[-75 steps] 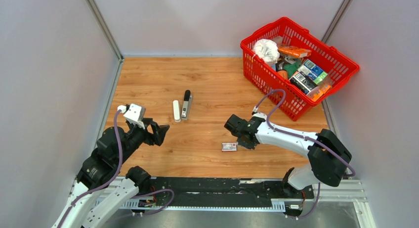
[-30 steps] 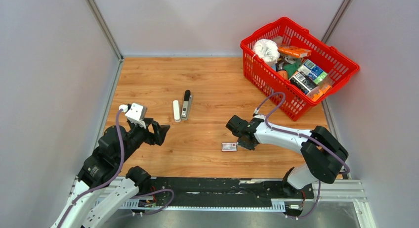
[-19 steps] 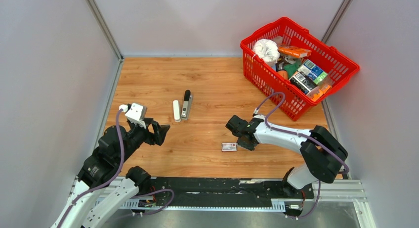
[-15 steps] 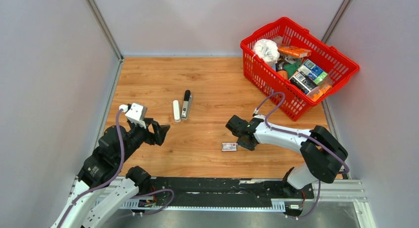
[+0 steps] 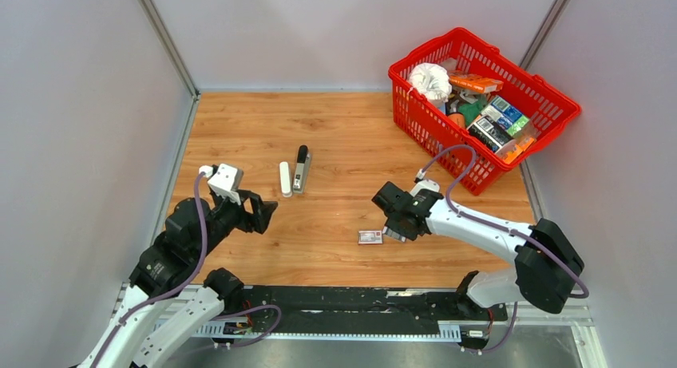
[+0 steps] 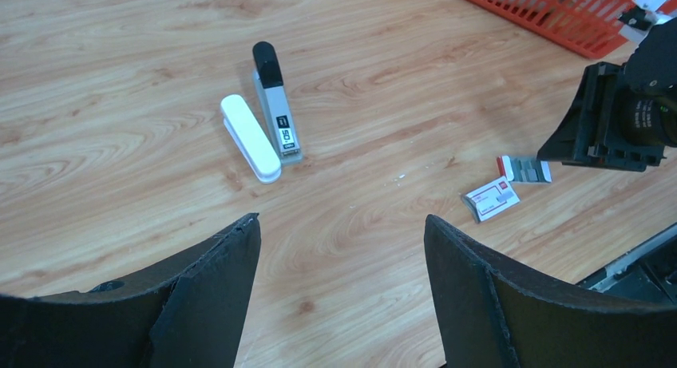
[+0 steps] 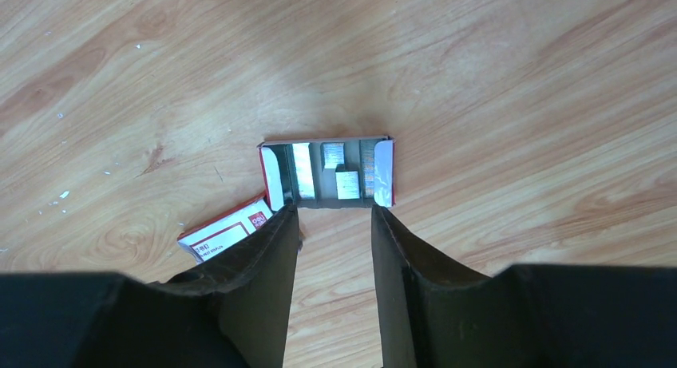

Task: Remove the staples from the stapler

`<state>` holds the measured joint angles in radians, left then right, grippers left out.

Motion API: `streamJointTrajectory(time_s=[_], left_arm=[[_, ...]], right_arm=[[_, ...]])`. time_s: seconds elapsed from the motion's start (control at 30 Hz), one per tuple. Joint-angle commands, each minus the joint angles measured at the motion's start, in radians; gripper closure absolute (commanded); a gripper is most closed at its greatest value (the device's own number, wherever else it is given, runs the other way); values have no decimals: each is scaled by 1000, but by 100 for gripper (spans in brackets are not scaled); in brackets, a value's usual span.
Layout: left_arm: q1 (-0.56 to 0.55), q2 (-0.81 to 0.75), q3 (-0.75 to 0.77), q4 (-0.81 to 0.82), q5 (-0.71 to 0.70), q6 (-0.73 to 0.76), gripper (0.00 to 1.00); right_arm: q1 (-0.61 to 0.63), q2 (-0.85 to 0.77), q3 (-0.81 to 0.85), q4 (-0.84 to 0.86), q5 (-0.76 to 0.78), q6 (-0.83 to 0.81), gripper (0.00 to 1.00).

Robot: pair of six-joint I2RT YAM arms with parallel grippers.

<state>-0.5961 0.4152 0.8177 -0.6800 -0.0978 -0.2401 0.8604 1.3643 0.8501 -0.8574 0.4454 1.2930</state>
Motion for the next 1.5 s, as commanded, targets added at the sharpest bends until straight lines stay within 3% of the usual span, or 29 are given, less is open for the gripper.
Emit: streamJointTrajectory(time_s=[0.0, 0.3, 0.6, 1.1, 1.47], left_arm=[[-4, 37, 11, 11, 46, 4, 18], [-2, 118, 14, 10, 114, -56, 20], [-2, 175, -80, 109, 187, -180, 27], [-5, 306, -176, 273, 237, -252, 40], [-2, 341, -199, 315, 250, -268, 42]], right_arm=[[-3, -48, 6, -43, 47, -11, 58], [-30, -111, -65, -39, 50, -38, 58], [-72, -162, -129, 18, 18, -90, 58], [-83, -134, -143, 96, -37, -149, 62], [-83, -113, -164, 107, -31, -141, 67]])
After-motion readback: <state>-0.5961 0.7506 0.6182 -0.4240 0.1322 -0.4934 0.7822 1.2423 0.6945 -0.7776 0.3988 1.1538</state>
